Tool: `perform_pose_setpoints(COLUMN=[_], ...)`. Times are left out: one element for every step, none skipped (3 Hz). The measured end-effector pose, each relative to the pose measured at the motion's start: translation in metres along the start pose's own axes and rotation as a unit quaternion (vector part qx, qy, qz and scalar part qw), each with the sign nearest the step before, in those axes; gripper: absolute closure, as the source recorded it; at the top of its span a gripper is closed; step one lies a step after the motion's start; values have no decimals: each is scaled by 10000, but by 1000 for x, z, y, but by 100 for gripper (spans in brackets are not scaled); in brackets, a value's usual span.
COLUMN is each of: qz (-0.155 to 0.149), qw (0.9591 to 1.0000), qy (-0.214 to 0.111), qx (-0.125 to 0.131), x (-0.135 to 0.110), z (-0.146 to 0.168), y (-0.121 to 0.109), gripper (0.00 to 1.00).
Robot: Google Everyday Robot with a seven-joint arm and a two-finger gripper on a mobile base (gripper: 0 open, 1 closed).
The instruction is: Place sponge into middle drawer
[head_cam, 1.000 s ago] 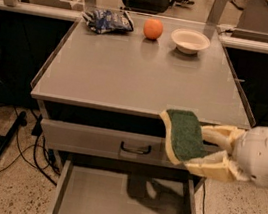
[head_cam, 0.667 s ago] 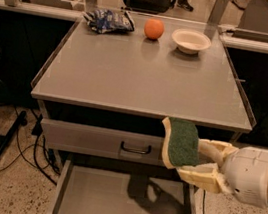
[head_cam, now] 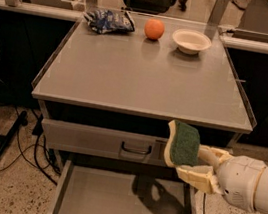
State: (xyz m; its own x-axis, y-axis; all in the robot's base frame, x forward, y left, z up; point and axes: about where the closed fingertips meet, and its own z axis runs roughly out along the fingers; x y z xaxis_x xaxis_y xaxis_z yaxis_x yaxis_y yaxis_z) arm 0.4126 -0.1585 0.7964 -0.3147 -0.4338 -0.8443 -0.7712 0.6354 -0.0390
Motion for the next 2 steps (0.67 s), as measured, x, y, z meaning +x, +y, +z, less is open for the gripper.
perform_pose_setpoints(qz=[97, 761], qw=[9999, 9968], qy=[4, 62], qx=[52, 221], x=[12, 64], z=[5, 20], y=[3, 7], gripper=[100, 100])
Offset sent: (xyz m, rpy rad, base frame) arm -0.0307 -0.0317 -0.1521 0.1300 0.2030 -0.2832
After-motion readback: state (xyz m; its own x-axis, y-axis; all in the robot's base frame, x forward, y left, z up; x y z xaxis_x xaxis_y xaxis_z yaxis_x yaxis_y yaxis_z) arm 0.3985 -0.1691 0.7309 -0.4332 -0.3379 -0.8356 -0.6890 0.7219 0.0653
